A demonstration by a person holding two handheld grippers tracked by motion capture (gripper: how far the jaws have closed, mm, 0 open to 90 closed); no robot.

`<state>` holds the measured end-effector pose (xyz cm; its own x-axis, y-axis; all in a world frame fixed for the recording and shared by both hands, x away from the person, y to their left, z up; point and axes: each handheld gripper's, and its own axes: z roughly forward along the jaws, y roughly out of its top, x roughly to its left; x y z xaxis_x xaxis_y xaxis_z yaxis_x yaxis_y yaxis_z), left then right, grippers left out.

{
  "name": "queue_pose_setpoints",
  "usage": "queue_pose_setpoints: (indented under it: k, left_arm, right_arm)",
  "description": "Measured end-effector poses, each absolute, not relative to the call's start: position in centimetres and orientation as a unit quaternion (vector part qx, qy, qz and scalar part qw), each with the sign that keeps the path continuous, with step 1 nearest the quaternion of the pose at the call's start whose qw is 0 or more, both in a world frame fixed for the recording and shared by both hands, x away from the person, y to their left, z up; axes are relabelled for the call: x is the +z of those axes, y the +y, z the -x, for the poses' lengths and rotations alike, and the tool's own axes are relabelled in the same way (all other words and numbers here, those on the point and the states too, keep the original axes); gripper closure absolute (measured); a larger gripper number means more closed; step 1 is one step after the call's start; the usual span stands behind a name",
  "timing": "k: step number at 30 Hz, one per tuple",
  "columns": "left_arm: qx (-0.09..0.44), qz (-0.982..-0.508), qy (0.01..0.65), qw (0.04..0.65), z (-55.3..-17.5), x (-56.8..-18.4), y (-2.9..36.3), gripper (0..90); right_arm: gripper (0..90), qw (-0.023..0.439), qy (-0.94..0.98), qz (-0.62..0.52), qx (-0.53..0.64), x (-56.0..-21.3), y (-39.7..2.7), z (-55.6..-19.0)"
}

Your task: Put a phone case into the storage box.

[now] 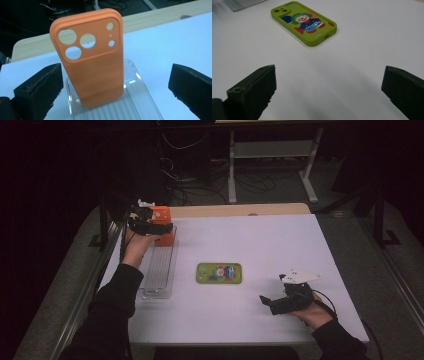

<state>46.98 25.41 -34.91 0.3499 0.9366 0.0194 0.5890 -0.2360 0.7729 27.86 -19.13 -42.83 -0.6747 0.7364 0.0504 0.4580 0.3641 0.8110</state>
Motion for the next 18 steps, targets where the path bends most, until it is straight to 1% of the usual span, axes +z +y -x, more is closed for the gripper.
queue_pose_setpoints:
  k: [6,11,13,18]
  left_arm:
    - [0.236,-0.760,0.481,0.367,-44.9,-34.2,25.8,0.0]
    - [0.204,-0.779,0.446,0.391,-43.2,-33.9,25.7,0.0]
    - [0.199,-0.785,0.432,0.396,-42.5,-33.8,25.5,0.0]
    - [0.171,-0.792,0.409,0.420,-41.1,-33.8,24.6,0.0]
  right_arm:
    - [0.0,0.160,0.810,-0.373,0.423,-42.9,-19.1,-27.9]
    - [0.0,0.159,0.810,-0.372,0.424,-42.9,-19.0,-28.0]
    - [0.0,0.157,0.811,-0.373,0.423,-42.9,-19.0,-28.0]
    - [0.0,0.156,0.811,-0.373,0.422,-42.9,-18.9,-28.0]
